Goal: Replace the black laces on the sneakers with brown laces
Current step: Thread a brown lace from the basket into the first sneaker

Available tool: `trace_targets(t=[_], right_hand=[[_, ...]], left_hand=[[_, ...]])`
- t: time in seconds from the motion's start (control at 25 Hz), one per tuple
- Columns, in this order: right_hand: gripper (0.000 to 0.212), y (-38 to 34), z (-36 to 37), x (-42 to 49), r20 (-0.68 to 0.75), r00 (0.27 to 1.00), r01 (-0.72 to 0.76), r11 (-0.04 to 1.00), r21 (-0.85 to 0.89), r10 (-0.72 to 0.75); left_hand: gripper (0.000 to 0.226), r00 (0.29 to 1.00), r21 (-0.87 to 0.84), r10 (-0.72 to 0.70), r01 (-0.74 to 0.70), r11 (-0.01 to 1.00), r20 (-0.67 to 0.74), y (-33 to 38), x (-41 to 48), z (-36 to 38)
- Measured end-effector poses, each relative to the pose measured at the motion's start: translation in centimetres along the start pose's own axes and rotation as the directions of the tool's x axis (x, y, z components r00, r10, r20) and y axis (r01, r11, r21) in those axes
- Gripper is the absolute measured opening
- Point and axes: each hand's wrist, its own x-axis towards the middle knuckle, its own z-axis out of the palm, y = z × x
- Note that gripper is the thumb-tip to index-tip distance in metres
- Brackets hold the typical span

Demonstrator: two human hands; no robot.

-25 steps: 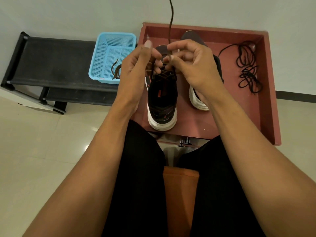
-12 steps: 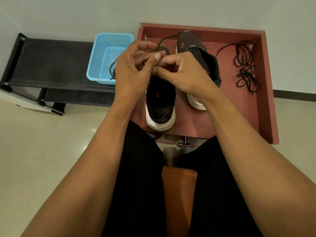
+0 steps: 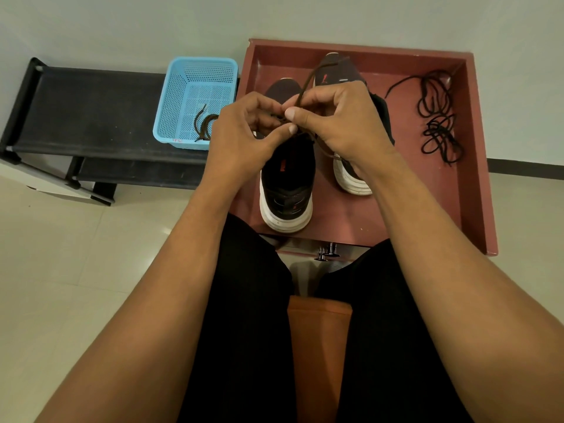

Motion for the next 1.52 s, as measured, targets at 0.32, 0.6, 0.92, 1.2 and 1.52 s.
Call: trace_targets(t=[0.32,0.6,0.92,1.2,1.52], right_hand=[[0.030,-1.1,0.5,-0.5,0.026,0.998,-0.067,0.958,0.278,0.062],[0.030,-2.0,0.4,-0.7,0.035,0.972,-0.217,0.821,0.528,0.234],[0.026,-1.0,0.6,-0.3,-0.001,0.941,-0.281,0.784,0.553,0.338],[0.032,0.2,0.9,-0.2,-0.157,0.949,-0.279,0.960,-0.025,0.272],[0.043,-1.2,-0.1,-1.4,-0.035,0.994,-0.106,0.931,-0.349,0.100]], left_hand=[[0.019,0.999,0.081,0.037,-0.036,0.996,-0.002,0.0,0.9,1.2],[0.019,0.964,-0.589,-0.265,0.215,0.779,0.001,0.0,1.0,0.2],[0.026,0.911,-0.730,-0.412,0.266,0.630,-0.022,-0.6,1.1,-0.6],[0.027,0.877,-0.440,-0.439,0.323,0.838,-0.193,-1.8,1.0,-0.9],[0.007,0.981,0.185,-0.191,0.191,0.964,-0.014,-1.6,0.3,-0.6]])
